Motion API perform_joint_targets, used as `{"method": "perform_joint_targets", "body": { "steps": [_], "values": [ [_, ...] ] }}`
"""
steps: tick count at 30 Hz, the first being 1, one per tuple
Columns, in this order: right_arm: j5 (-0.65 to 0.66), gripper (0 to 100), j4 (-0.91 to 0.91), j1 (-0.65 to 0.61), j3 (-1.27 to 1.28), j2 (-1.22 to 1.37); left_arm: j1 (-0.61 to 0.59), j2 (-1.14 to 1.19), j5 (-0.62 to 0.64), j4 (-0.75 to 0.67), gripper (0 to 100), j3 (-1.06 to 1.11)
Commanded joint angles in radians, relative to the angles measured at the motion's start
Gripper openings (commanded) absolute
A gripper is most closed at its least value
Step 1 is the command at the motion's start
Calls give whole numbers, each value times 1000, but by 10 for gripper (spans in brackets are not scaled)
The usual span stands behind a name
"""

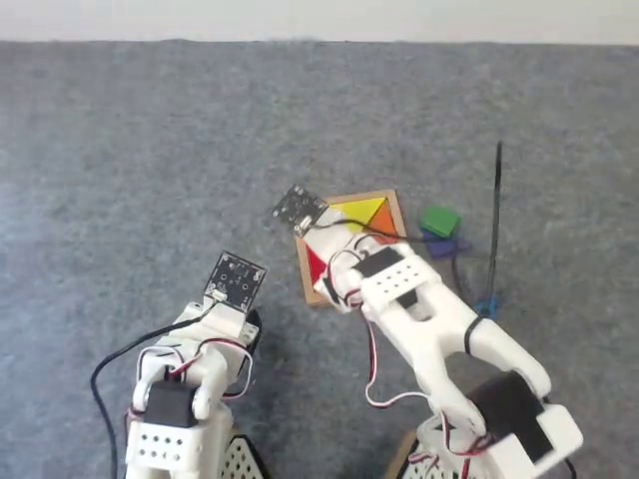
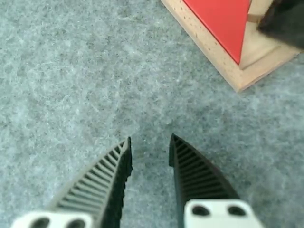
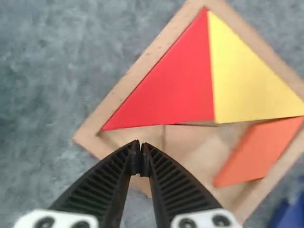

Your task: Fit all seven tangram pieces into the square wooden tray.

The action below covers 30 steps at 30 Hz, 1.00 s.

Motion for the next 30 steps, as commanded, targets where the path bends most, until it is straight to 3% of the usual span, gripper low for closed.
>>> {"method": "perform_joint_targets", "body": {
  "steps": [1,6,16,30],
  "values": [
    [-8,9,-18,-24,11,-62,-2,-21,8,3,123,-12],
    [-8,9,-19,-31,17,-62,-2,-21,8,3,123,-12],
    [57,9,-64,148,-69,90,-2,-21,8,3,123,-12],
    [55,9,-27,179,-178,119,-2,-21,8,3,123,-12]
  ]
}}
